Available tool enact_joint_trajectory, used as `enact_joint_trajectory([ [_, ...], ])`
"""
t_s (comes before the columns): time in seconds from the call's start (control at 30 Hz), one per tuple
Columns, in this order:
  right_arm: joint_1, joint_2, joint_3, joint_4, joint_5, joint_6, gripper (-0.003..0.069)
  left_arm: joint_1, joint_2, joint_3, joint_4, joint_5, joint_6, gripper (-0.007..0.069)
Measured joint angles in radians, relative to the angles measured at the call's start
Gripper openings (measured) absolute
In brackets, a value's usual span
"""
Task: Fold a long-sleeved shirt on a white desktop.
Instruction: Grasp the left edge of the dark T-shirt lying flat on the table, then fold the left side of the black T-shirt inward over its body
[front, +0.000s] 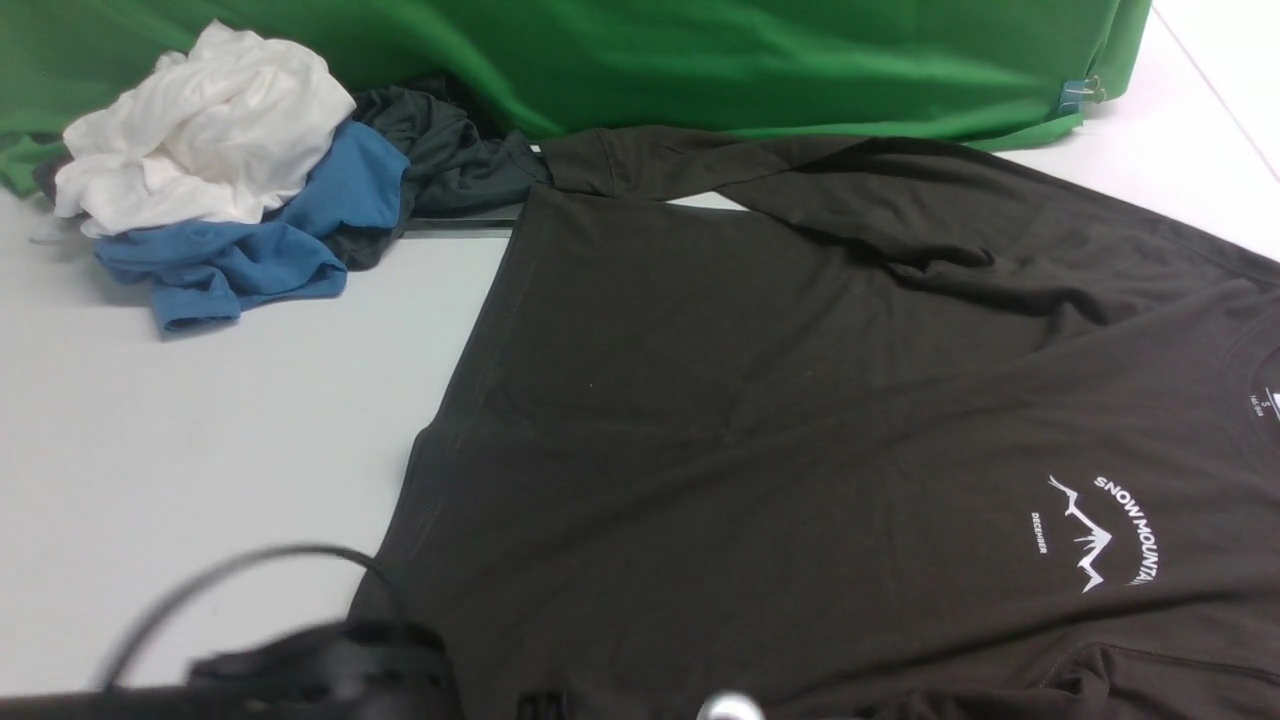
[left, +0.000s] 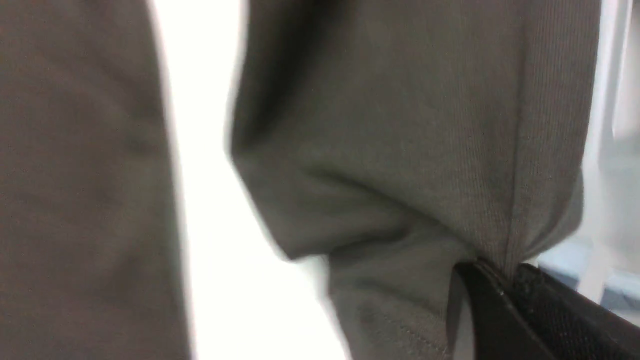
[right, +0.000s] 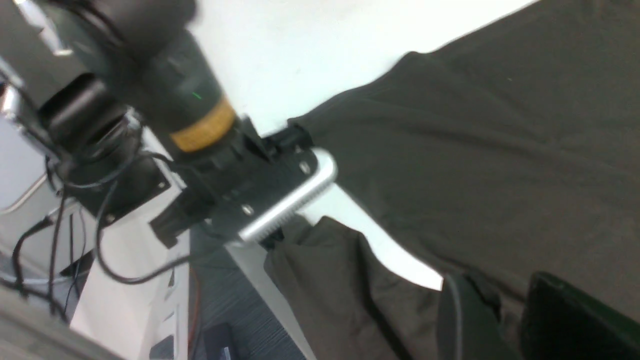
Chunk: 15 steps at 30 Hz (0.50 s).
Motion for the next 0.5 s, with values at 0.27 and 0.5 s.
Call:
enact_joint_trajectory([
  [0.27, 0.000, 0.001, 0.000, -0.047, 0.000, 0.065, 0.0192, 0.184, -0.014, -0.068, 0.008, -0.017, 0.000, 0.0034],
  [0.5, 0.000, 0.001, 0.000, -0.127, -0.049, 0.073, 0.0185, 0.428, -0.014, -0.089, -0.031, -0.111, 0.040, 0.0034],
])
